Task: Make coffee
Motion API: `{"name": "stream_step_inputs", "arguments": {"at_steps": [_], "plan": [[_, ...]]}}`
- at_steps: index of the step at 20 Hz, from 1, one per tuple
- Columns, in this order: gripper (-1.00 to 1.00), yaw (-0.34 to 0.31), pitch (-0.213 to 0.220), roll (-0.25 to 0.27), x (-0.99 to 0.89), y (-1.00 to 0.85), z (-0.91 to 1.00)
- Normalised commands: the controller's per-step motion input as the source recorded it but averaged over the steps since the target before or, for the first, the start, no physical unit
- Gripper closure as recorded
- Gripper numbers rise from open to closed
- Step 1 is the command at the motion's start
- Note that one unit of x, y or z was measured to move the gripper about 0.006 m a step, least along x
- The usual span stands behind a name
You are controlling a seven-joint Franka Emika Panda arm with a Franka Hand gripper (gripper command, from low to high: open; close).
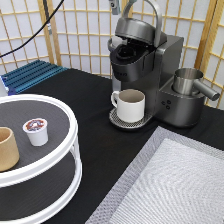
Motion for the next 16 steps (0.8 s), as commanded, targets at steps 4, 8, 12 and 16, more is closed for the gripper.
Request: {"name": "stream_step_inputs", "arguments": {"at_steps": [4,8,12,16], "plan": [[-1.00,-0.049,0.167,-0.036,0.55,0.56,0.31],[-1.00,-0.061,0.159,-0.033,0.53,0.49,0.29],[-1.00,-0.077,0.150,-0.026,0.43,0.35,0.48],[-1.00,-0.074,0.119,0.024,0.21,-0.01,0.84]]}}
